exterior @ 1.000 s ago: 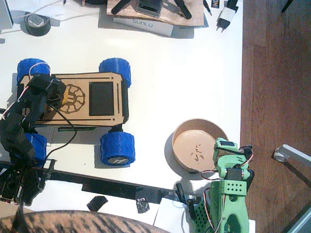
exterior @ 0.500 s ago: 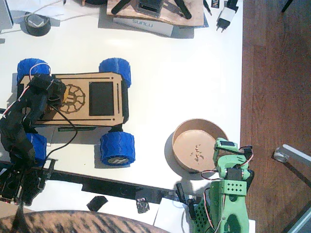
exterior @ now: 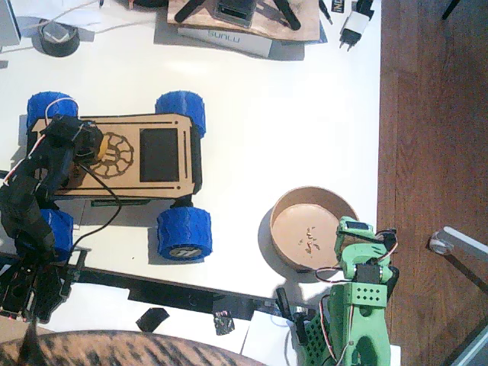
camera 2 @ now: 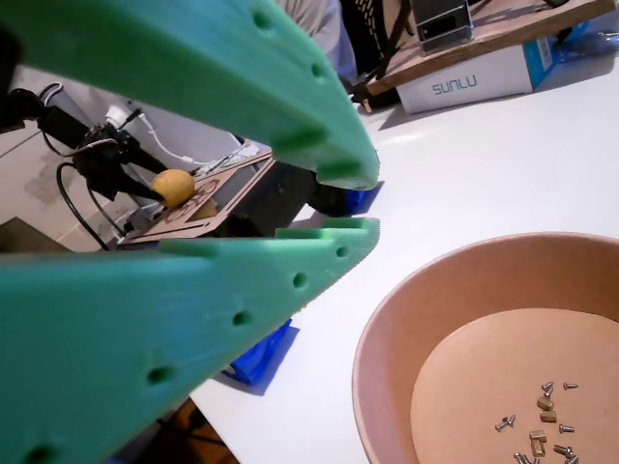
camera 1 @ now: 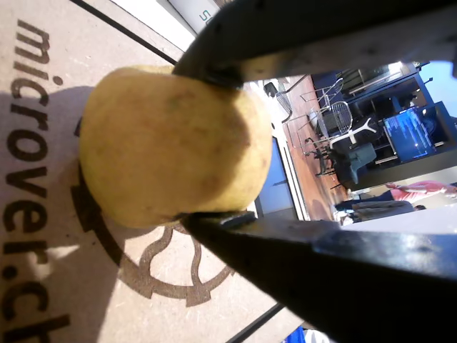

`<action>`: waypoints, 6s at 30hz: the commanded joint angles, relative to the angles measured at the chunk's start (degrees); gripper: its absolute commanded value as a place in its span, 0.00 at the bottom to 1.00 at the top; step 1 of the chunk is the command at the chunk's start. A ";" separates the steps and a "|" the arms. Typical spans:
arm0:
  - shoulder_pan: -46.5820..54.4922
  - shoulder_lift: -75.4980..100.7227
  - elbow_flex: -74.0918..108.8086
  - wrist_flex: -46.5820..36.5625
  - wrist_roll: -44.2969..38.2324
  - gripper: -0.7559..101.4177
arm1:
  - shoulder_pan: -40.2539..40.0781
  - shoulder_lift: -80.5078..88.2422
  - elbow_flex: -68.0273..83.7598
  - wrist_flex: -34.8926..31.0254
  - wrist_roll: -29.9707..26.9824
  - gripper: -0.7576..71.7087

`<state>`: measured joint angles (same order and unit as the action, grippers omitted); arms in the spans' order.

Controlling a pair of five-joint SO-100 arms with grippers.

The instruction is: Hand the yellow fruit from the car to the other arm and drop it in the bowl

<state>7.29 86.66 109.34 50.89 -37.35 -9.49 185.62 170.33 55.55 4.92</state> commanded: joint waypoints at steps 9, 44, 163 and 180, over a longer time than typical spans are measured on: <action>0.62 7.12 -2.37 1.76 0.18 0.01 | 0.35 0.44 -2.02 0.26 -0.18 0.01; 50.45 47.55 -1.32 12.22 -26.46 0.01 | -15.03 0.53 -25.22 8.44 -29.36 0.01; 67.06 58.27 37.35 -34.10 -48.69 0.01 | -62.05 -23.38 -20.21 -43.15 -67.59 0.45; 67.06 57.92 37.35 -34.10 -48.69 0.01 | -60.29 -41.66 -27.86 -49.75 -65.48 0.45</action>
<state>73.92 144.23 148.71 18.19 -85.61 -71.02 145.28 146.51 7.47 -61.35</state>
